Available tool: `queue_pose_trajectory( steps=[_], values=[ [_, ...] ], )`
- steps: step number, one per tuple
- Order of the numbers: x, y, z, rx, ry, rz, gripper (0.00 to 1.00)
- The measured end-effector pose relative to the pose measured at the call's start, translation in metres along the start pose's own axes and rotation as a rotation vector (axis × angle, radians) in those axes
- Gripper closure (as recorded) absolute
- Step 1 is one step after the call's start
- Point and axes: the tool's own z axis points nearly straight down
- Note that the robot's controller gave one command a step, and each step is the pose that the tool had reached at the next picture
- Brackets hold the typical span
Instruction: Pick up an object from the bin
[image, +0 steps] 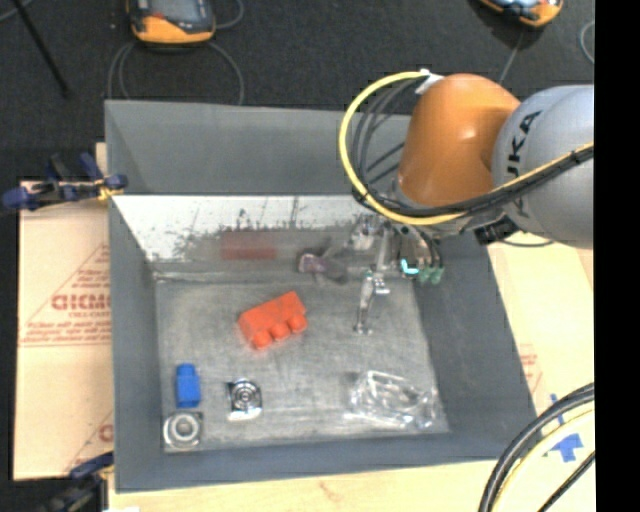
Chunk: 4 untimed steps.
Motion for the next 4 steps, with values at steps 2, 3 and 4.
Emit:
queue_pose_trajectory(
  steps=[2,3,4],
  values=[
    [0.048,0.120,0.082,0.002,-0.002,-0.109,0.00],
    [0.025,0.102,0.107,-0.006,-0.036,-0.014,0.00],
    [0.029,0.100,0.111,-0.003,-0.019,-0.012,1.00]
  ],
)
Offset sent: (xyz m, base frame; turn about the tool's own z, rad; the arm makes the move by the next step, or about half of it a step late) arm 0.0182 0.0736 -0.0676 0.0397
